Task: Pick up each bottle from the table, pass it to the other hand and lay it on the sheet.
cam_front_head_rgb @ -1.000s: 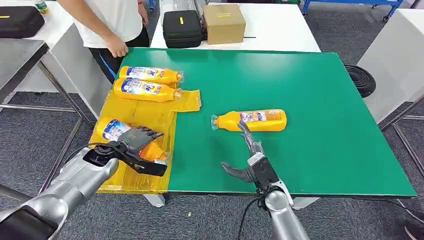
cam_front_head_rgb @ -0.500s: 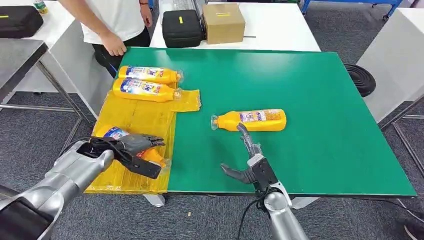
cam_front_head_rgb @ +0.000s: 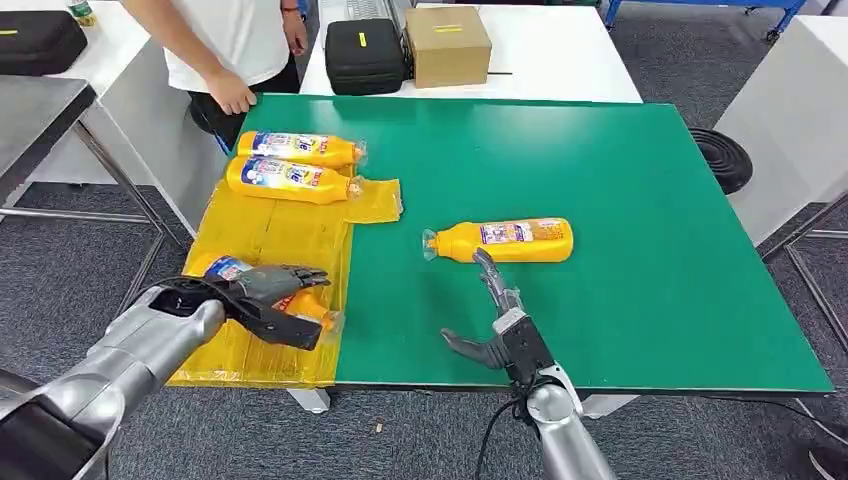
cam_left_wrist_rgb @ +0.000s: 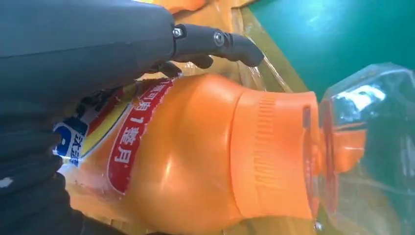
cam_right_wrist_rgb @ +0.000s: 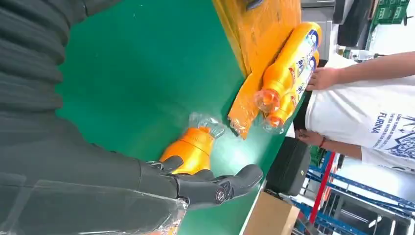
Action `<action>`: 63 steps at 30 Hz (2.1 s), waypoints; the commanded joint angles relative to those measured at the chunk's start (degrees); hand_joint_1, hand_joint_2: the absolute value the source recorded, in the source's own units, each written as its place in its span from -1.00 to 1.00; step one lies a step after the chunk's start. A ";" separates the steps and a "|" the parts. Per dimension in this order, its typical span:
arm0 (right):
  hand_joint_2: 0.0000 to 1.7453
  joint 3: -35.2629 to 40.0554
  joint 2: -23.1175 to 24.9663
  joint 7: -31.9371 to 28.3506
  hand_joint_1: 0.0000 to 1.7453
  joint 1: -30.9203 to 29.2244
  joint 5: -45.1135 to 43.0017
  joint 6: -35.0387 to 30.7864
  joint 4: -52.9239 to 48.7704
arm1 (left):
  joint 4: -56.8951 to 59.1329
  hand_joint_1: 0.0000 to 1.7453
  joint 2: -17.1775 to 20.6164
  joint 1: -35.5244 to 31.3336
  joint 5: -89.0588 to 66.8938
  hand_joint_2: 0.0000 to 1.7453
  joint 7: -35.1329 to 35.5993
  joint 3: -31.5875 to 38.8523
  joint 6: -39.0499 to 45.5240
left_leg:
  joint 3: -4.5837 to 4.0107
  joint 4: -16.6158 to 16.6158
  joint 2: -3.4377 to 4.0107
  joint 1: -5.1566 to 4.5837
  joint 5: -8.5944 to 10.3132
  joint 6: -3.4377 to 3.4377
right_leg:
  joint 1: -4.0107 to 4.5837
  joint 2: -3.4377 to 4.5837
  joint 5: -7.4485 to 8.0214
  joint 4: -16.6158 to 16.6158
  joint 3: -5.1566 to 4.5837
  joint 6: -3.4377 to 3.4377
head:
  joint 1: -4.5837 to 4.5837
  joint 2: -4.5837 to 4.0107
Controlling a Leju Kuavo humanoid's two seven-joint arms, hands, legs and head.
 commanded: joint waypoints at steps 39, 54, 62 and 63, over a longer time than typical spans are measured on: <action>1.00 -0.72 -1.31 3.36 -1.00 3.80 2.08 1.17 -5.09 | -15.19 -1.00 5.31 1.68 20.97 -1.00 -11.25 9.74 0.47 | -0.30 -0.03 0.02 -0.03 -0.01 0.02 | -0.04 -0.04 -0.04 -0.03 -0.31 -0.07 | -0.02 0.00; 1.00 -0.76 -1.31 3.37 -1.00 3.69 2.10 1.18 -4.99 | -15.22 -1.00 5.58 1.19 20.95 -1.00 -11.26 9.78 -0.03 | -0.39 0.01 0.07 0.04 -0.04 0.00 | 0.05 -0.03 -0.05 -0.02 -0.41 -0.11 | 0.02 0.00; 1.00 -2.70 -2.55 6.62 -1.00 3.38 12.45 -6.26 -11.55 | -30.68 -1.00 -6.61 21.87 31.92 1.00 -13.09 31.79 10.91 | -0.18 -0.11 0.10 -0.07 -0.08 0.05 | -0.04 -0.04 -0.09 -0.16 -0.21 -0.10 | 0.00 0.00; 1.00 -2.83 -3.39 8.33 -1.00 2.50 16.58 -8.51 -12.16 | -31.72 -1.00 -7.72 23.27 32.70 1.00 -12.46 33.11 12.32 | -0.26 -0.08 0.04 -0.13 -0.07 0.07 | -0.10 -0.09 -0.10 -0.11 -0.28 -0.07 | -0.07 0.00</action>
